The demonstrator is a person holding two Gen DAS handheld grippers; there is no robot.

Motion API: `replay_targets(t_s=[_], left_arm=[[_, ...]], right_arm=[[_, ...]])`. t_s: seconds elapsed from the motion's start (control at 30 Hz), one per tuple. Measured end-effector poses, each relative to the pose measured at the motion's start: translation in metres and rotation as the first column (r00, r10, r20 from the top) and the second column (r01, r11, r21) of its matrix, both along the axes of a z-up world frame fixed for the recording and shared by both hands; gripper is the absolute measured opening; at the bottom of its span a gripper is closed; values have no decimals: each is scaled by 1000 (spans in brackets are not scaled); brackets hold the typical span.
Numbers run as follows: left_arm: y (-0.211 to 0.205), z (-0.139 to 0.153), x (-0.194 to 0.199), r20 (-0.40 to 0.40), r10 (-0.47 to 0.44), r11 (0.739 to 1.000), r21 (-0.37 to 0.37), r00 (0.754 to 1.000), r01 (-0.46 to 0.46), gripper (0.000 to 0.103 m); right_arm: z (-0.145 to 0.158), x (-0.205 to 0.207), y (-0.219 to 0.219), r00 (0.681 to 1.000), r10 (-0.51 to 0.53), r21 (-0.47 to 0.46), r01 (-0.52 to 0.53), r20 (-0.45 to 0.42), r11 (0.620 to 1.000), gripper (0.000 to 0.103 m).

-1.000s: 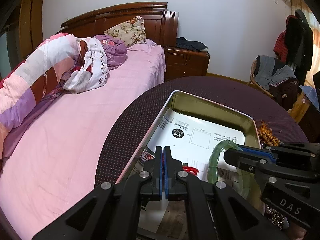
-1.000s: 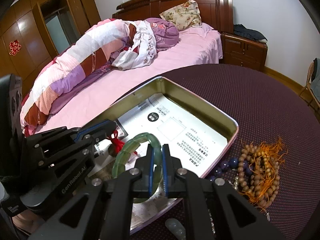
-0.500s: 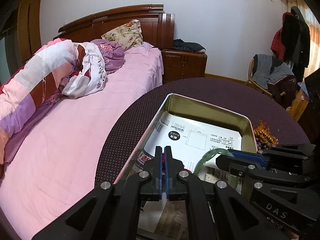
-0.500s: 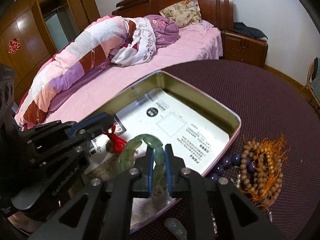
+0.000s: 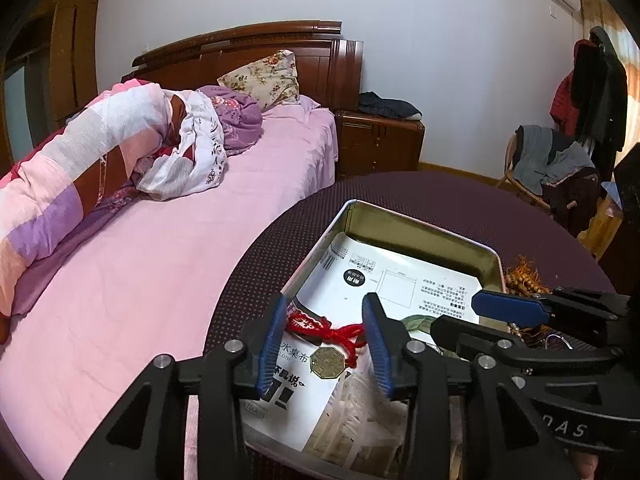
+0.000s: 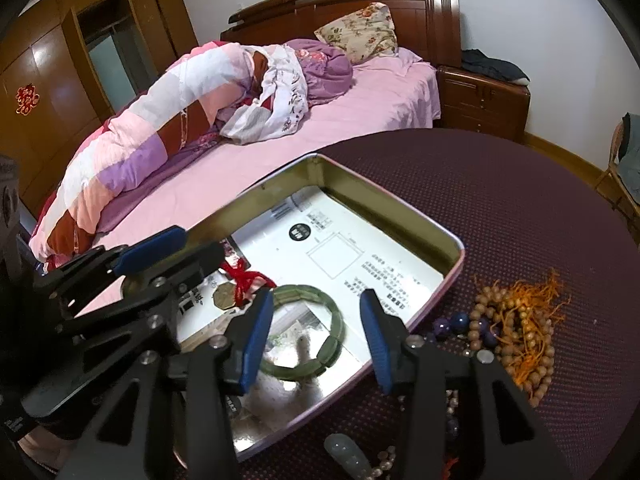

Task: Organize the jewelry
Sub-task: 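Raise both grippers out of the tin box back toward the jewelry pile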

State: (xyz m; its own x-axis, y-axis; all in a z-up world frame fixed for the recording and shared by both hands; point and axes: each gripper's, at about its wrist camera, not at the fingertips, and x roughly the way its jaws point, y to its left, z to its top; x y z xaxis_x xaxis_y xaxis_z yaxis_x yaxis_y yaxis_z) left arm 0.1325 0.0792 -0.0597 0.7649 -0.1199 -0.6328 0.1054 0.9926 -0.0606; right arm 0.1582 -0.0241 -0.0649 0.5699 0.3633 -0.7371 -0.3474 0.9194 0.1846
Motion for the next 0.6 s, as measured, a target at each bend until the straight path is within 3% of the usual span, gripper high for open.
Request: replay_targets(t_s=[0.1,0.17,0.3,0.6], left_arm=[[1,5,-5,29,40,999,21,999,-41,56],[4,8,-8,52,79,996,29,996,-81,72],[9,9,-10,47,67,997,-29,997,-65,73],[-5,16,-24,53,44,999,14,998,-44,73]], right_arm=[[4,-2,-4,1000,-4,7,4,1,1000,53],[7,-4,-6,1000,-10,8,10,7,1000,57],[12,-6,-11,1000,-19,13,18,17,1000,63],[27,-23,-40,999,-31,24,30,38,999,64]])
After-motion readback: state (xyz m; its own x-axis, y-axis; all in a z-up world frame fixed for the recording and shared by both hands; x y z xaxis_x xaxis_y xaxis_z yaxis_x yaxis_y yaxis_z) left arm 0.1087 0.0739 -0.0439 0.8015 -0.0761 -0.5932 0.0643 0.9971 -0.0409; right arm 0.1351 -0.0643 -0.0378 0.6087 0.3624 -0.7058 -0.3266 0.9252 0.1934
